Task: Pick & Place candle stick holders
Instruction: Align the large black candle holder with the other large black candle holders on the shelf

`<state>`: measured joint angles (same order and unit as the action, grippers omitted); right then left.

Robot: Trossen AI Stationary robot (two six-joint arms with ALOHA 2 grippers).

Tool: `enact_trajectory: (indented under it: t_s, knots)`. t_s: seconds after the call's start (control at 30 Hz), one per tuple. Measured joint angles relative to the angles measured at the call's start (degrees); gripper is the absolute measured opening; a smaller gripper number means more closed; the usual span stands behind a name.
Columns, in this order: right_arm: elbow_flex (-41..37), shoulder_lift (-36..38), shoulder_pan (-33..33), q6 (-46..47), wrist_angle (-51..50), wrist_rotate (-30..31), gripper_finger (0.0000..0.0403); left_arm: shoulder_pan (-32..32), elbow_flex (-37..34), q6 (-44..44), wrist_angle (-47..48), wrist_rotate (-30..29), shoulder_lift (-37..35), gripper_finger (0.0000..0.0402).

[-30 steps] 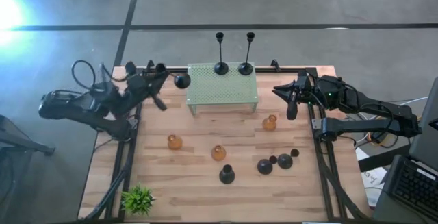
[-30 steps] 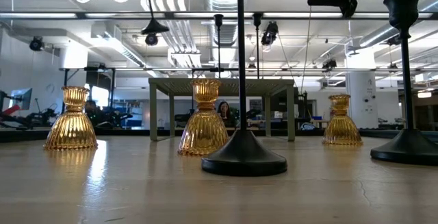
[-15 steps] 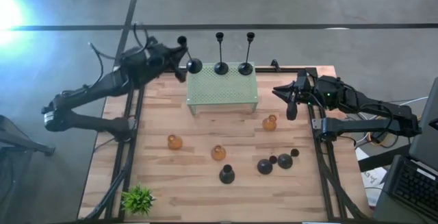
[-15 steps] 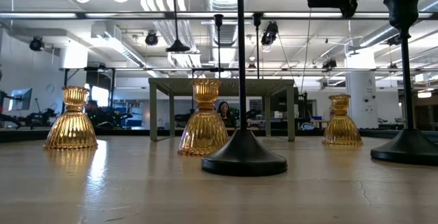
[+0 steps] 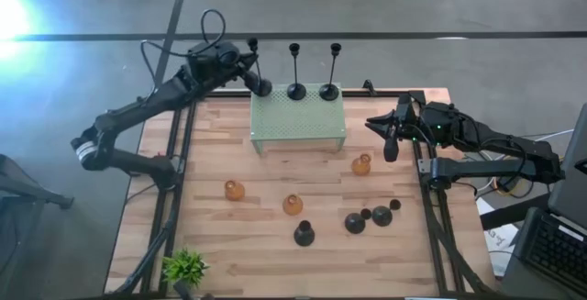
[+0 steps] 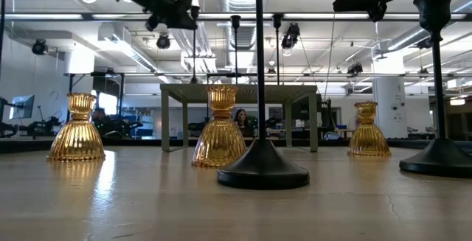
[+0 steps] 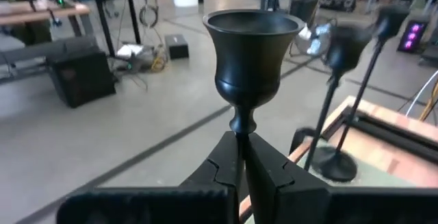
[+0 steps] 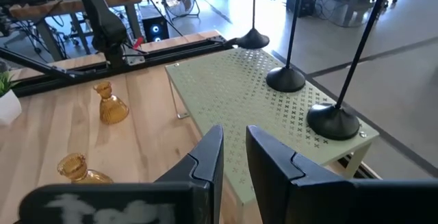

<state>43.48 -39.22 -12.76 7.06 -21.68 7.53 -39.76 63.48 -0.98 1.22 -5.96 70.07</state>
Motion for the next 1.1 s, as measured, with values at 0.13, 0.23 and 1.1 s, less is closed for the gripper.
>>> enact_trajectory:
  t_s: [0.13,0.23,1.1]
  knots:
    - [0.0,0.0,0.0,0.8,-0.9,0.0,0.0056,-0.2,0.0,-0.3,-0.2,1.3,1.9,0.0012]
    - [0.0,0.0,0.0,1.4,-1.6,0.0,0.0056,-0.4,0.0,-0.3,-0.3,1.5,2.6,0.0012]
    - [0.0,0.0,0.0,1.5,-2.1,0.0,0.0056,-0.8,-1.2,0.1,-0.4,2.2,1.6,0.0012]
